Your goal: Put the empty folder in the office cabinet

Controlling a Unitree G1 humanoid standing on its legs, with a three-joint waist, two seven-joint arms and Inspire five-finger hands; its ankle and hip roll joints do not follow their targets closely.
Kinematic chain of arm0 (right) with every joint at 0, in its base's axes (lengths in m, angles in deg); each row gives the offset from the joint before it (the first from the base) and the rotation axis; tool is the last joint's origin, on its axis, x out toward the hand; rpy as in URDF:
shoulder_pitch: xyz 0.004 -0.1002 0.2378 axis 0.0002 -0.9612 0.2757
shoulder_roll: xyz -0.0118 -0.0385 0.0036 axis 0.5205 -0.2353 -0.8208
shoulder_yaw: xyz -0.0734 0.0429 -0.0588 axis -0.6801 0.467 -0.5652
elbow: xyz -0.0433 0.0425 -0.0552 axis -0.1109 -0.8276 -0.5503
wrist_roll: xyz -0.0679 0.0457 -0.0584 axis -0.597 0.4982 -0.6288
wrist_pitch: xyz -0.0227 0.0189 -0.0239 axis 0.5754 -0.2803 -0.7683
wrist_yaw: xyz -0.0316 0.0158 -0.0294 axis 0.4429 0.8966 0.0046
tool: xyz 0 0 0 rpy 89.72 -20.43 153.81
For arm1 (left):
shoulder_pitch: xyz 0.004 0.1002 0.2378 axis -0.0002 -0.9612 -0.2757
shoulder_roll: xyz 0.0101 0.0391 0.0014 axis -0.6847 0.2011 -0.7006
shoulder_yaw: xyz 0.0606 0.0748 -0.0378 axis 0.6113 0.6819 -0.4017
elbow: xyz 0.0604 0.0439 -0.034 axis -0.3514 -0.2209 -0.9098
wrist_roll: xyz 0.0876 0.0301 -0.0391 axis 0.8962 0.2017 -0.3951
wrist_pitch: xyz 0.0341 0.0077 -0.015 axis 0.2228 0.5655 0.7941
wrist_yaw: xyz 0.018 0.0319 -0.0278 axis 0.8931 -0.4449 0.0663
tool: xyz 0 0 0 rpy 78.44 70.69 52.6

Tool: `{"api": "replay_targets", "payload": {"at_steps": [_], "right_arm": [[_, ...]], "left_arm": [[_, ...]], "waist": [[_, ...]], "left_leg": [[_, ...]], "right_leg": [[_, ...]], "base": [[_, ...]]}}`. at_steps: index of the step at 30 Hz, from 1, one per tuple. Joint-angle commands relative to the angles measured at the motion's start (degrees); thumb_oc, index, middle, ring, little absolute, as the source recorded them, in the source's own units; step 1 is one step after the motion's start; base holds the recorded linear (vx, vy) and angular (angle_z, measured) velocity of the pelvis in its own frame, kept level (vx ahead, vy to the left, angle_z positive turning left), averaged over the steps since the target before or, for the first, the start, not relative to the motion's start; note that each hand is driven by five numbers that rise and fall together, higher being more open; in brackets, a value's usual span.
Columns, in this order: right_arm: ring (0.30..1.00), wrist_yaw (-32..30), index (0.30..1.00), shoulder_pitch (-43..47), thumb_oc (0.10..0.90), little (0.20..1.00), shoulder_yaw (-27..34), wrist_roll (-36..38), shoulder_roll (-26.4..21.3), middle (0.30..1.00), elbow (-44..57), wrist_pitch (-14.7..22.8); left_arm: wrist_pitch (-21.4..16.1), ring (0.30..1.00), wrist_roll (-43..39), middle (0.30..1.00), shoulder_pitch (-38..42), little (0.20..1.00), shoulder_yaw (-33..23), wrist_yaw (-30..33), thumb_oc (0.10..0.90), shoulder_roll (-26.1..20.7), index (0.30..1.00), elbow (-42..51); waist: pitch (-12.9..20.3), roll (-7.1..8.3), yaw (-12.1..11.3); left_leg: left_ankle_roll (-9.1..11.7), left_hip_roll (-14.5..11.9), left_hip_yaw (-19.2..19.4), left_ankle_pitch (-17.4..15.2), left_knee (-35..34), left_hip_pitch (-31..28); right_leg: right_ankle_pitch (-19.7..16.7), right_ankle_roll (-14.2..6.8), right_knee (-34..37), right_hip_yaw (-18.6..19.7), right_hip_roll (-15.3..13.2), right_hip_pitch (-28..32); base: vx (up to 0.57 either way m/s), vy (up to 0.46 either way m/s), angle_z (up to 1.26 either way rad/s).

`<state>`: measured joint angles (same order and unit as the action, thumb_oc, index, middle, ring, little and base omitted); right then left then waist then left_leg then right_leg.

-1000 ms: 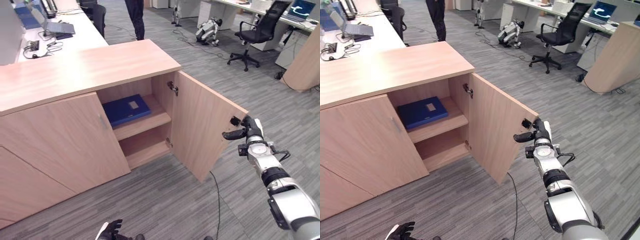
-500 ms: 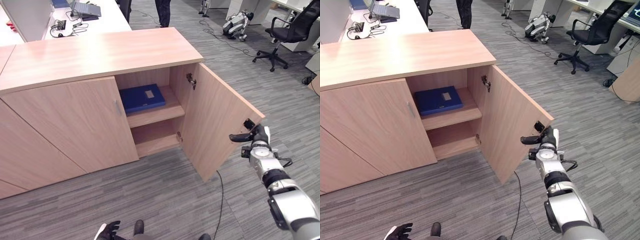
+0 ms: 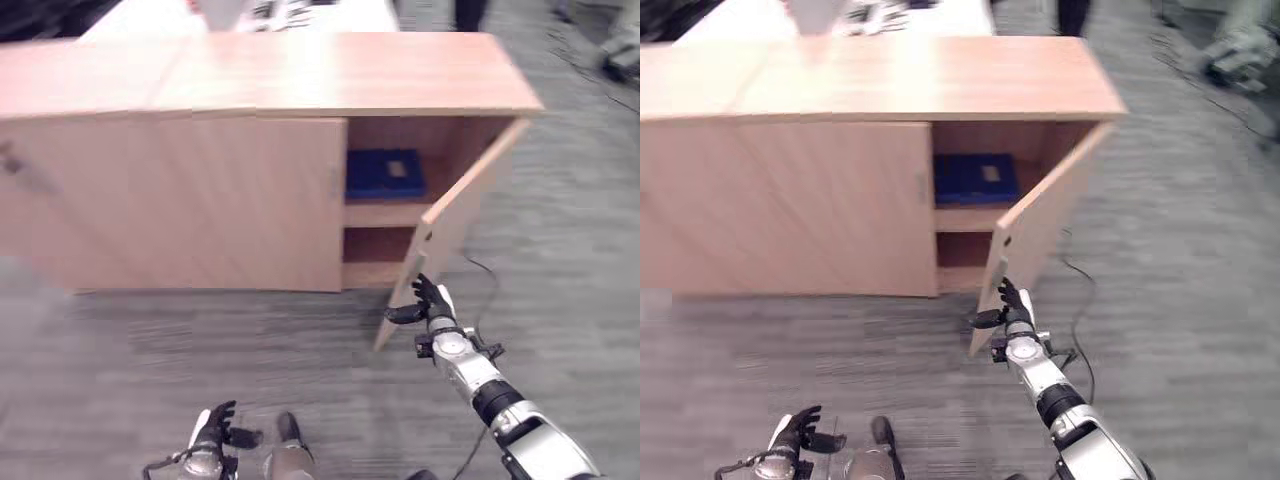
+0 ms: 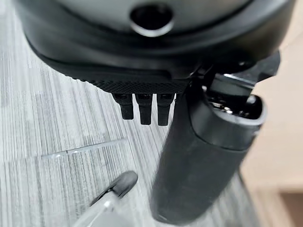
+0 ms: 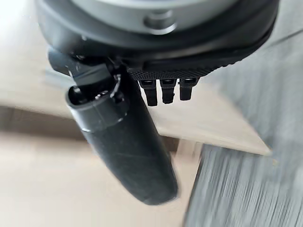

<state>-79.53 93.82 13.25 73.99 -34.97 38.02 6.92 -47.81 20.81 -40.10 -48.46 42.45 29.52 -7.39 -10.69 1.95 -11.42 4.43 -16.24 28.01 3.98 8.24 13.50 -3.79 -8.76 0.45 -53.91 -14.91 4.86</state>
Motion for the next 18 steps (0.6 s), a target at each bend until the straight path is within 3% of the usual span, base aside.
{"api": "replay_targets", "payload": {"at_steps": [1, 4, 7, 8, 12, 13, 18], "right_arm": [[0.9, 11.09, 0.9, 25.07, 0.8, 0.9, -8.3, -7.8, 15.57, 0.9, 8.8, 10.34], [0.9, 12.98, 0.9, 26.97, 0.8, 0.9, -10.53, -8.52, 17.1, 0.9, 10.7, 10.83], [0.9, 15.63, 0.9, 29.08, 0.8, 0.9, -13.04, -6.39, 15.48, 0.9, 15.58, 11.86], [0.9, 16.32, 0.9, 29.72, 0.8, 0.9, -13.49, -3.27, 13.35, 0.9, 16.48, 12.36], [0.9, 16.89, 0.9, 27.52, 0.8, 0.9, -14.88, -4.29, 10.96, 0.9, 18.0, 12.37], [0.9, 17.36, 0.9, 23.54, 0.8, 0.9, -15.14, -4.96, 8.04, 0.9, 18.48, 12.02], [0.9, 19.19, 0.9, 13.51, 0.8, 0.9, -15.4, -8.13, 3.08, 0.9, 20.36, 11.12]], "left_arm": [[-0.9, 0.9, 2.24, 0.9, -2.18, 0.9, 3.82, 2.9, 0.8, -7.41, 0.9, 1.9], [-1.13, 0.9, 3.08, 0.9, -1.43, 0.9, 3.7, 3.44, 0.8, -8.77, 0.9, 1.57], [-1.55, 0.9, 3.98, 0.9, 0.84, 0.9, 5.39, 3.64, 0.8, -9.82, 0.9, 1.12], [-1.88, 0.9, 4.07, 0.9, 0.88, 0.9, 6.32, 2.91, 0.8, -9.55, 0.9, 1.45], [-1.87, 0.9, 4.72, 0.9, 0.02, 0.9, 5.9, 2.59, 0.8, -8.24, 0.9, 0.51], [-1.71, 0.9, 4.85, 0.9, -1.19, 0.9, 4.8, 2.48, 0.8, -6.94, 0.9, 0.22], [-1.52, 0.9, 7.45, 0.9, -4.59, 0.9, 4.65, 0.9, 0.8, -3.94, 0.9, 0.28]], "waist": [[-0.75, 1.6, -5.29], [-1.9, 1.04, -6.38], [-1.8, 1.41, -6.71], [-1.31, 1.7, -6.6], [0.32, 1.97, -6.07], [1.0, 2.06, -5.28], [1.75, 1.47, -2.76]], "left_leg": [[-0.23, 3.06, -1.16, -6.72, -4.19, -10.35], [-1.44, 4.43, -2.79, -7.34, -5.57, -11.43], [-0.22, 5.11, -7.06, -6.66, -6.61, -10.98], [0.98, 6.06, -10.87, -6.4, -6.69, -10.28], [1.66, 6.61, -12.46, -6.08, -7.16, -10.74], [2.14, 6.4, -12.24, -5.62, -7.58, -11.05], [2.56, 5.85, -10.94, -5.06, -8.76, -12.76]], "right_leg": [[4.35, -5.01, -26.08, 4.63, -9.73, -0.64], [1.27, -6.24, -32.38, 6.07, -12.23, -2.8], [6.94, -5.71, -23.58, 10.88, -7.79, -3.68], [9.57, -3.91, -12.39, 14.29, -4.3, -2.63], [9.07, -2.42, -6.55, 15.43, -1.13, 0.32], [8.58, -2.26, -4.04, 15.54, -0.28, 1.7], [7.25, -1.77, -0.18, 17.06, 1.23, 3.43]], "base": [[0.12, 0.218, 1.23], [0.04, 0.047, 0.86], [0.08, -0.094, 1.05], [0.09, -0.13, 1.19], [0.1, -0.084, 1.32], [0.03, -0.034, 0.7], [0.01, -0.011, -0.16]]}}
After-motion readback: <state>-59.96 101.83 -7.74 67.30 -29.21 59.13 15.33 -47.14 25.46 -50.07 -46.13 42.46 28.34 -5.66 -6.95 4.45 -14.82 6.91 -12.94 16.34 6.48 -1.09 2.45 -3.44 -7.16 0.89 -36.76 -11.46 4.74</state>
